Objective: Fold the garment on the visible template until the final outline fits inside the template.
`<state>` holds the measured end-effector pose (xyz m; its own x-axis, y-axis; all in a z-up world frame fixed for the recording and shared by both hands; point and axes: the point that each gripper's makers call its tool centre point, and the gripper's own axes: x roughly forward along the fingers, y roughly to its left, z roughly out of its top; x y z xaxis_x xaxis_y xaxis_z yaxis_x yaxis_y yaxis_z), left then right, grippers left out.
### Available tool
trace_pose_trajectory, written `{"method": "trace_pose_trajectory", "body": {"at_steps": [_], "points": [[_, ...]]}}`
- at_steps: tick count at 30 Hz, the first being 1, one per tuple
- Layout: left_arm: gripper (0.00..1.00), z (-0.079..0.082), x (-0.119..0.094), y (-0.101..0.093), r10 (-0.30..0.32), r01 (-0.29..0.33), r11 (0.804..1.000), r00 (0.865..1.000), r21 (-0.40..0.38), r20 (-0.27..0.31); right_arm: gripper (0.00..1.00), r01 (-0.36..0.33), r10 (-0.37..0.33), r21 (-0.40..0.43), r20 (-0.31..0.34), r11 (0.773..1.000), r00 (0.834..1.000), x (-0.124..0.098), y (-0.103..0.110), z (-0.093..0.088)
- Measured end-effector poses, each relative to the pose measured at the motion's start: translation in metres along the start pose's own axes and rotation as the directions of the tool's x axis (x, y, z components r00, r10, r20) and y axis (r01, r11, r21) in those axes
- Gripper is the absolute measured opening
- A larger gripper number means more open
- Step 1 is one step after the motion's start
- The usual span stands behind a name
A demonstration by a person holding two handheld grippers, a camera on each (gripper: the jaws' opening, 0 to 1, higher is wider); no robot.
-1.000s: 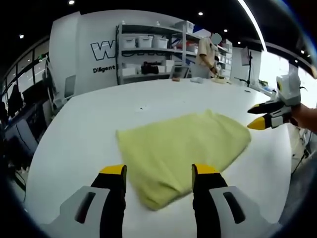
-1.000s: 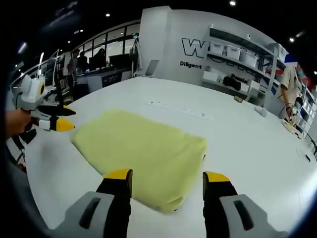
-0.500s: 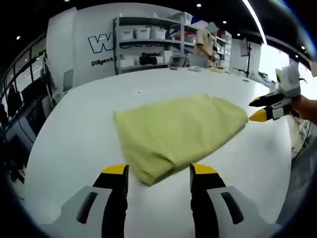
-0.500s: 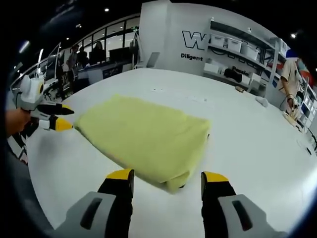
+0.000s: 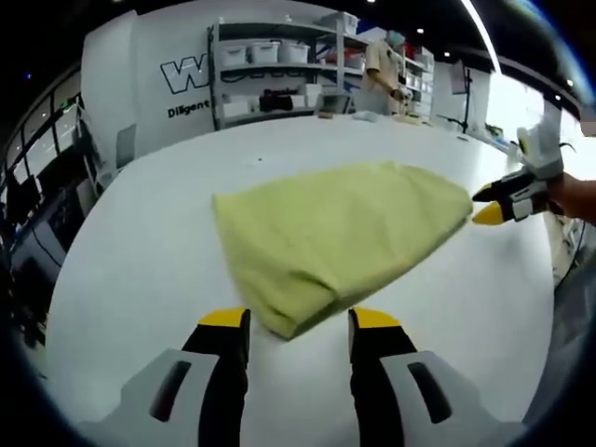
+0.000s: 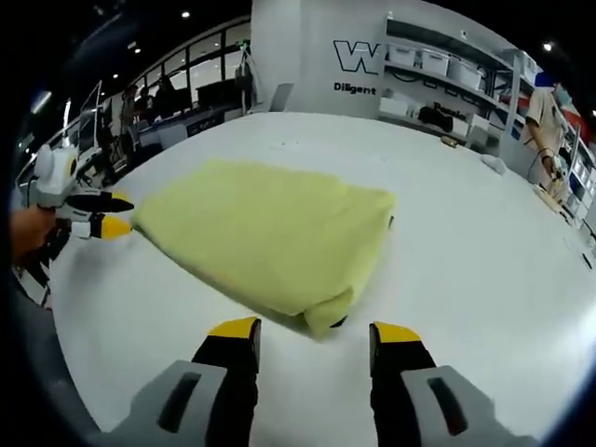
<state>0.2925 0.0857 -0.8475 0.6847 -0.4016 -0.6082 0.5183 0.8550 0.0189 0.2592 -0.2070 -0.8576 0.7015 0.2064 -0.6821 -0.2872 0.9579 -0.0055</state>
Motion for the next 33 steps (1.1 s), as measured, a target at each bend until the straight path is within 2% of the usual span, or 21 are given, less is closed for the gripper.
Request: {"method": "trace_pose_trajectory", "body": {"at_steps": [7,14,21,33], "points": [[0.33,-0.004,0.002,0.0,-0.003,0.004,1.0,1.0,0.003,-0.013,0.25,-0.014,0.014,0.022,-0.002,1.0,1.0,0.003,-0.002,0.0],[0.3,-0.006,0.003,-0.001,-0.008,0.008,1.0,1.0,0.006,-0.019,0.21,-0.023,0.023,0.024,0.001,0.999,1.0,0.006,0.001,0.002],[0.26,-0.008,0.004,0.0,-0.007,0.007,1.0,1.0,0.019,-0.029,0.06,-0.021,0.021,0.007,-0.003,1.0,1.0,0.005,-0.001,0.0],[0.14,-0.01,0.005,0.006,0.013,-0.011,0.999,0.999,0.039,-0.041,0.0,-0.022,0.022,-0.019,0.002,1.0,1.0,0.005,0.0,0.003]]}}
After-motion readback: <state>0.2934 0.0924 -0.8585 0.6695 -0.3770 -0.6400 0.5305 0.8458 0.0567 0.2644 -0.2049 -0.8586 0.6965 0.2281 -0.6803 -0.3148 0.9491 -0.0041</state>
